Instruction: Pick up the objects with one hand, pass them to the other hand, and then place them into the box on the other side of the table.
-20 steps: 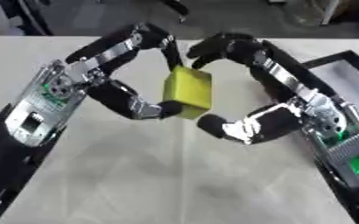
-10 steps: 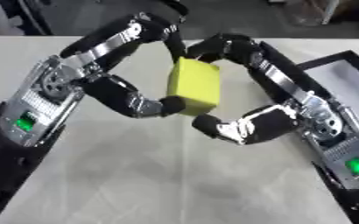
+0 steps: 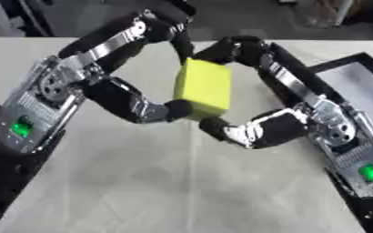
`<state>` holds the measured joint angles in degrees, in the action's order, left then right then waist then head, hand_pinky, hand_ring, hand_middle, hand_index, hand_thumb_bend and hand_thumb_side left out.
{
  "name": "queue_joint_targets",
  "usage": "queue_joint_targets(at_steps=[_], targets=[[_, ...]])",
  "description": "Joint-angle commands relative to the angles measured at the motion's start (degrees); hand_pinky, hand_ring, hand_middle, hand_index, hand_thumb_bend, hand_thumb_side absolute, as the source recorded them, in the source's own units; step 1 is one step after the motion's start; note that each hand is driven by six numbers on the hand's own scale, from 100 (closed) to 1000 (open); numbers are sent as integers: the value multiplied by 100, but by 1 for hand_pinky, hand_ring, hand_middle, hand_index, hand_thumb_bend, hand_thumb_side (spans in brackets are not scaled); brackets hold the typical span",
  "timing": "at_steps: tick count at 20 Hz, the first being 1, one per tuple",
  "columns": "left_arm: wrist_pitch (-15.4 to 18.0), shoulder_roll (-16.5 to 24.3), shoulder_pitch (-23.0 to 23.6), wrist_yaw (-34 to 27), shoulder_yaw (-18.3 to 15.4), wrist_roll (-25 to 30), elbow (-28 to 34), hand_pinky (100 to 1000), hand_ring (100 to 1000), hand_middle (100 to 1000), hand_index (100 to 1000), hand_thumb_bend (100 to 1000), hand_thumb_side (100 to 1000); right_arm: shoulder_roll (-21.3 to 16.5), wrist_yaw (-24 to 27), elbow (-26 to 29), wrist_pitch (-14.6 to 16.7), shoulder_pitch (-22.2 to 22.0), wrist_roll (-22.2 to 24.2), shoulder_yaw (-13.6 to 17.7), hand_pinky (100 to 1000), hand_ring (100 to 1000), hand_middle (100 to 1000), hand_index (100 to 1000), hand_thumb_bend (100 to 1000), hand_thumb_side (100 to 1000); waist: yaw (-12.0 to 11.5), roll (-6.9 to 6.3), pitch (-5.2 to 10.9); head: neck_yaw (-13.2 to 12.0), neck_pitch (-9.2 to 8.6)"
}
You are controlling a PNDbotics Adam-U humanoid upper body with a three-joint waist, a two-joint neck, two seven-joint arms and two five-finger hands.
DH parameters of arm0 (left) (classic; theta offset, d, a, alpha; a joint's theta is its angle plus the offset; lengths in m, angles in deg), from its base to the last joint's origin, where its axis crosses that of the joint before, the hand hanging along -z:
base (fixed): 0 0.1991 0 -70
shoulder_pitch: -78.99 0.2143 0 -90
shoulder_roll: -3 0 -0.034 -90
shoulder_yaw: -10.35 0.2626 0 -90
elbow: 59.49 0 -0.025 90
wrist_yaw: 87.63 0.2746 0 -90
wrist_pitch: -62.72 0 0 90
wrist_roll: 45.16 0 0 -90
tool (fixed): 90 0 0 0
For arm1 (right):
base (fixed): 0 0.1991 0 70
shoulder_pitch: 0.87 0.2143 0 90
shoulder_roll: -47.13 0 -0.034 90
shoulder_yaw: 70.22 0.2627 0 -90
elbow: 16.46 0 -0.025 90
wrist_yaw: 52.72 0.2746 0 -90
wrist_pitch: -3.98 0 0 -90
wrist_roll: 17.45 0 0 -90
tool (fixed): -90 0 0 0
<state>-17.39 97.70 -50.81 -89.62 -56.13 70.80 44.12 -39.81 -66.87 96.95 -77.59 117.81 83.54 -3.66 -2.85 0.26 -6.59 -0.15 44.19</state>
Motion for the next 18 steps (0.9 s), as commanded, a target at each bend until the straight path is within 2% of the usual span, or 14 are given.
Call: queue_joint_targets(at_steps=[1,3,7,14,18], targets=[[-13,131,-77,4,-40,-5,80,792,556,491,559,394,289,-31,62,119,-65,79,-67,12,715,665,673,742,394,424,3,49,-18,-15,-7],[-7,131,-72,31,-26,3,59,793,557,492,560,393,290,-32,90,119,-115,85,-110,9,710,659,665,723,376,412,6,49,-21,-21,-7],[18,131,-63,120,-13,1,-7,794,562,495,564,393,291,-51,158,119,-222,86,-283,15,684,621,607,599,306,328,14,50,-26,-32,-7],[117,112,-54,327,32,16,-171,799,591,529,604,419,312,-80,226,119,-356,70,-648,10,667,575,549,453,202,193,28,54,-39,-42,-7],[207,99,-64,438,30,89,-200,828,704,682,743,656,521,-81,240,119,-431,68,-769,2,662,559,528,349,187,112,33,55,-49,-46,-7]])
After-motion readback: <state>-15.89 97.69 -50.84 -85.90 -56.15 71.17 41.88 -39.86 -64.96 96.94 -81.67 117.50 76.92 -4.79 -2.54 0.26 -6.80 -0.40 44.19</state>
